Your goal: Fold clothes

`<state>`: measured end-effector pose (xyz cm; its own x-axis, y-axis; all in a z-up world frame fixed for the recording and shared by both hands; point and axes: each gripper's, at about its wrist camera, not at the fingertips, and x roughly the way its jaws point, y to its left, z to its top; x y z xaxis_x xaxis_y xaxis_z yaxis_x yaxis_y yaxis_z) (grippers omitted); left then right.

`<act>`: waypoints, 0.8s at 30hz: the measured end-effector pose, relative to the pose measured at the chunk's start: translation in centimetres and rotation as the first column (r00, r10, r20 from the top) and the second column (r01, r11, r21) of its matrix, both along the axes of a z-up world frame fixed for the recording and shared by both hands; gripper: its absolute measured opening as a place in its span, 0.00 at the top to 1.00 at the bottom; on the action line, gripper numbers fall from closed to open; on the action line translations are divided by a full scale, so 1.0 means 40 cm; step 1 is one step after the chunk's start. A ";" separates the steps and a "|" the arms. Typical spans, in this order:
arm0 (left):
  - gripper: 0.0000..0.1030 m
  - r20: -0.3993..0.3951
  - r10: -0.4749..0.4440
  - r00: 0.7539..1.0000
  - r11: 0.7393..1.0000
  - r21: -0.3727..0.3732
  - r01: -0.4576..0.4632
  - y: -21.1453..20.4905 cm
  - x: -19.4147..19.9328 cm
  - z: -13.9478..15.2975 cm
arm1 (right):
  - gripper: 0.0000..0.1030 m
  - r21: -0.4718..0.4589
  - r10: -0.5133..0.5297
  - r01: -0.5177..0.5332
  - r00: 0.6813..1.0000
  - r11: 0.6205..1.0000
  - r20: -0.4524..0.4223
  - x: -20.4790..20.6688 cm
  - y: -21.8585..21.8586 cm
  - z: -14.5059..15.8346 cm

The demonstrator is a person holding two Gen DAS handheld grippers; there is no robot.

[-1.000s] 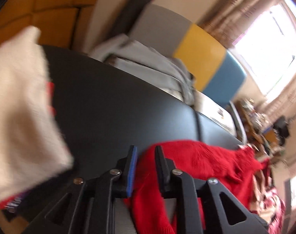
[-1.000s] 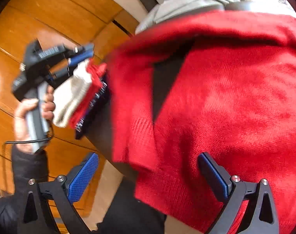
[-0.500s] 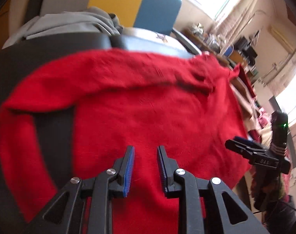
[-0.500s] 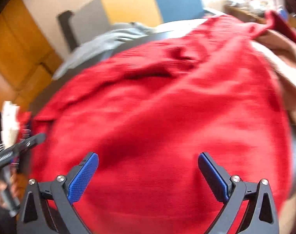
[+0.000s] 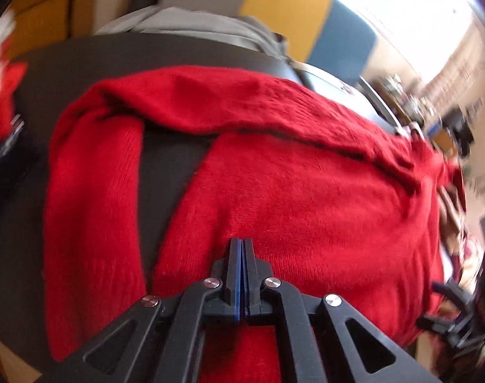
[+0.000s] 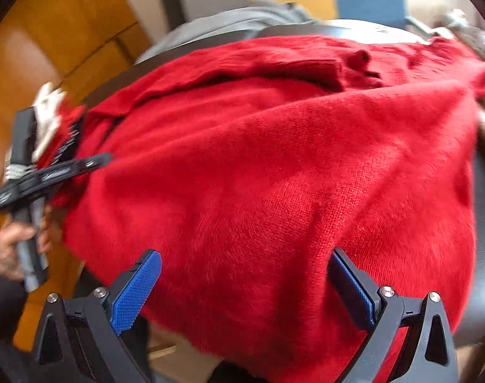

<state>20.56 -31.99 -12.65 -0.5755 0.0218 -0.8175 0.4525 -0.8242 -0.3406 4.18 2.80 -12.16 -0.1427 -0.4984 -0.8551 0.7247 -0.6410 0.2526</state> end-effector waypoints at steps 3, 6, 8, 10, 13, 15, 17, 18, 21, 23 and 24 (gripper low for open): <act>0.94 0.018 0.007 1.000 1.000 -0.009 -0.007 -0.002 0.028 0.012 | 0.00 0.016 0.066 -0.066 0.998 0.998 -0.010 0.024 -0.004 -0.003; 0.80 -0.028 -0.039 0.999 0.998 0.038 0.040 0.022 0.027 0.045 | 0.00 -0.011 0.104 -0.104 0.994 0.994 0.016 0.020 0.033 0.001; 0.77 -0.087 -0.097 0.992 0.993 0.053 0.102 0.052 0.006 0.087 | 0.00 -0.060 0.086 -0.084 0.995 0.995 0.040 -0.014 0.058 0.018; 0.73 -0.170 -0.168 0.971 0.976 0.110 0.188 0.086 -0.038 0.127 | 0.00 -0.109 0.066 -0.059 0.996 0.992 0.060 -0.046 0.083 0.037; 0.68 -0.251 -0.258 0.933 0.930 0.197 0.310 0.141 -0.152 0.143 | 0.00 -0.260 -0.017 0.030 0.998 0.965 0.054 -0.122 0.127 0.093; 0.66 -0.273 -0.287 0.918 0.894 0.268 0.359 0.168 -0.238 0.125 | 0.00 -0.373 -0.107 0.134 0.990 0.918 0.092 -0.202 0.152 0.123; 0.65 -0.280 -0.299 0.912 0.864 0.325 0.384 0.195 -0.329 0.102 | 0.00 -0.441 -0.187 0.227 0.973 0.868 0.132 -0.292 0.167 0.139; 0.64 -0.278 -0.292 0.915 0.856 0.351 0.380 0.206 -0.372 0.089 | 0.00 -0.461 -0.219 0.263 0.965 0.848 0.147 -0.338 0.168 0.143; 0.56 -0.274 -0.240 0.931 0.826 0.447 0.344 0.200 -0.458 0.048 | 0.00 -0.491 -0.260 0.314 0.949 0.813 0.177 -0.466 0.132 0.142; 0.54 -0.259 -0.206 0.944 0.805 0.503 0.314 0.192 -0.505 0.021 | 0.00 -0.490 -0.271 0.340 0.940 0.803 0.208 -0.537 0.119 0.127; 0.53 -0.250 -0.195 0.948 0.800 0.519 0.301 0.189 -0.521 0.008 | 0.01 -0.486 -0.275 0.349 0.936 0.802 0.218 -0.570 0.118 0.120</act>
